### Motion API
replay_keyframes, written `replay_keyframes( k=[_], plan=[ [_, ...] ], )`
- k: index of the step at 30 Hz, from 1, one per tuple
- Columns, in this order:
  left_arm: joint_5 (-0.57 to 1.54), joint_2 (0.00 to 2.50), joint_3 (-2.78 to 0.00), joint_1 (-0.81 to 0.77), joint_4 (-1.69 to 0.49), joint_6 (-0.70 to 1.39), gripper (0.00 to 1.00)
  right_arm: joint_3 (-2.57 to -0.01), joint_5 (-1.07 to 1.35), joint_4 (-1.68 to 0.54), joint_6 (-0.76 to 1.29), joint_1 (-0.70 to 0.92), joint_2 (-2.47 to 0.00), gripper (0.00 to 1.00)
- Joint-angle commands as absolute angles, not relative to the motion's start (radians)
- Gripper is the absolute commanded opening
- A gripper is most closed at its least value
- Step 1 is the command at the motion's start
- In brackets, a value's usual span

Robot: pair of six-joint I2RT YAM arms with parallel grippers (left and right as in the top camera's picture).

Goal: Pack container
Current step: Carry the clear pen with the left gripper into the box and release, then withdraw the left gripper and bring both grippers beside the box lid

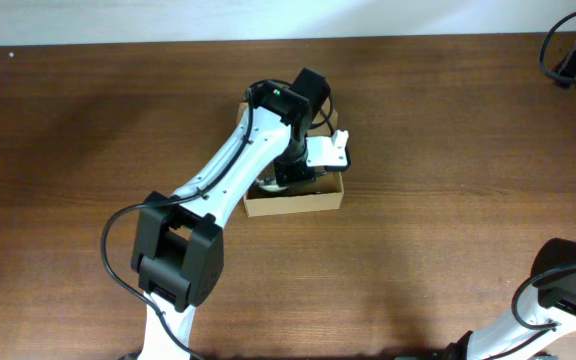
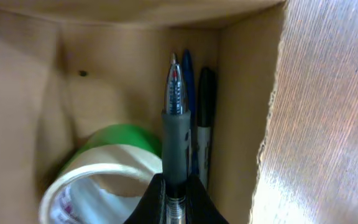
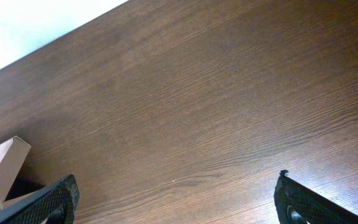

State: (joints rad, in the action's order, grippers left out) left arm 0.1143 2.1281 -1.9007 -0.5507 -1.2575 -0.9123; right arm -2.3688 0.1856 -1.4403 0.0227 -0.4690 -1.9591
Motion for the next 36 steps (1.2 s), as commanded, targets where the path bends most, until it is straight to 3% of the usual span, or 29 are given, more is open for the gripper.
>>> replay_keyframes(
  k=[1, 11, 13, 16, 18, 30, 36],
  plan=[
    [0.112, 2.138, -1.865, -0.550, -1.237, -0.879, 0.06, -2.361, 0.191, -1.440, 0.020, -0.472, -1.948, 0.99],
    [0.134, 2.139, -1.833, -0.550, -1.255, -0.879, 0.12, -2.361, 0.191, -1.440, 0.020, -0.472, -1.948, 0.99],
    [0.134, 2.139, -1.833, -0.550, -1.256, -0.879, 0.20, -2.361, 0.191, -1.440, 0.020, -0.472, -1.948, 0.99],
    [0.127, 2.138, -1.835, -0.550, -1.256, -0.860, 0.49, -2.361, 0.191, -1.440, 0.020, -0.472, -1.948, 0.99],
    [0.078, 2.133, -1.849, -0.550, -1.250, -0.815, 0.55, -2.361, 0.191, -1.440, 0.020, -0.472, -1.948, 0.99],
    [-0.169, 1.969, -2.227, -0.479, -1.282, -0.405, 0.54, -2.361, 0.191, -1.440, 0.020, -0.472, -1.948, 0.99],
    [-0.309, 1.879, -2.286, -0.260, -1.247, -0.191, 0.54, -2.361, 0.164, -1.302, 0.017, -0.471, -1.950, 0.99]
  ],
)
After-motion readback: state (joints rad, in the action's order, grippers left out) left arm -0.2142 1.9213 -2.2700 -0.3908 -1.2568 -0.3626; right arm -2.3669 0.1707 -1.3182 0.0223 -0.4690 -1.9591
